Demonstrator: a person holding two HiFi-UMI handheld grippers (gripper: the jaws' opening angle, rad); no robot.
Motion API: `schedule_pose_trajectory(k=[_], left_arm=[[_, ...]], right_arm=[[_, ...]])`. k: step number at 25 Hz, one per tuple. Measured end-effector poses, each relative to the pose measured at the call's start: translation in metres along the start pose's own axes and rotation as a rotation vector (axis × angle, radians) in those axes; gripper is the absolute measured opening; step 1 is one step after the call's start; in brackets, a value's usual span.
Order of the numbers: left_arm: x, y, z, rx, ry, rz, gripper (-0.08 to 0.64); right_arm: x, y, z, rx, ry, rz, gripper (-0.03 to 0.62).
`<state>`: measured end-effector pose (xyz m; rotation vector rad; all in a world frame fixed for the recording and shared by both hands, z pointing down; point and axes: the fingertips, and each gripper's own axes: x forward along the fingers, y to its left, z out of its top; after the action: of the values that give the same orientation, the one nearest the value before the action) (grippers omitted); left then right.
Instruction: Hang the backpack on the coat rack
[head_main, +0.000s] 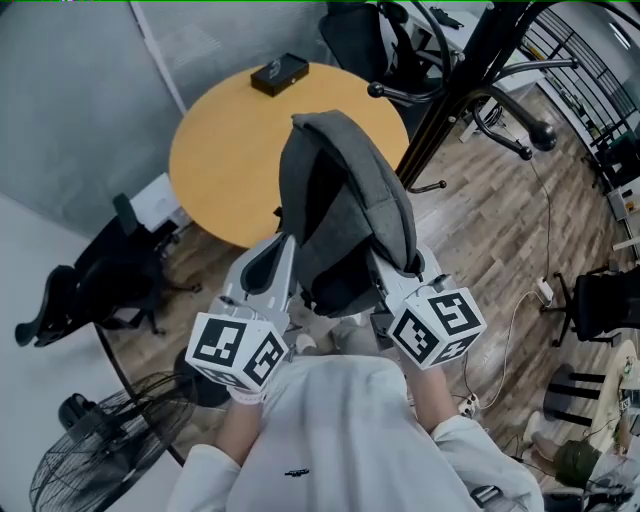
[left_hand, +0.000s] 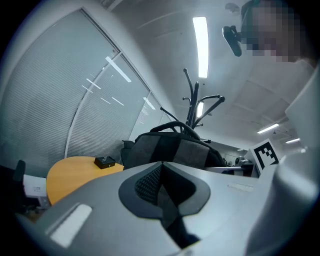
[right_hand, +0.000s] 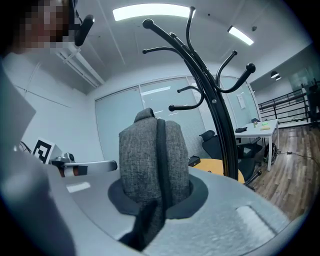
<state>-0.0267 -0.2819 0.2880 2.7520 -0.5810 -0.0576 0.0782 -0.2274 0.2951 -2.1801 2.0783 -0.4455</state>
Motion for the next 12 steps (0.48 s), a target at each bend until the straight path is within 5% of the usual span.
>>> schedule_pose_trajectory(k=[12], left_arm=[[-0.001,-0.001,-0.006,0.017,0.019,-0.005,0.018]], right_arm=[[0.018,-0.012,0.015,0.114,-0.043,0.027,0.06]])
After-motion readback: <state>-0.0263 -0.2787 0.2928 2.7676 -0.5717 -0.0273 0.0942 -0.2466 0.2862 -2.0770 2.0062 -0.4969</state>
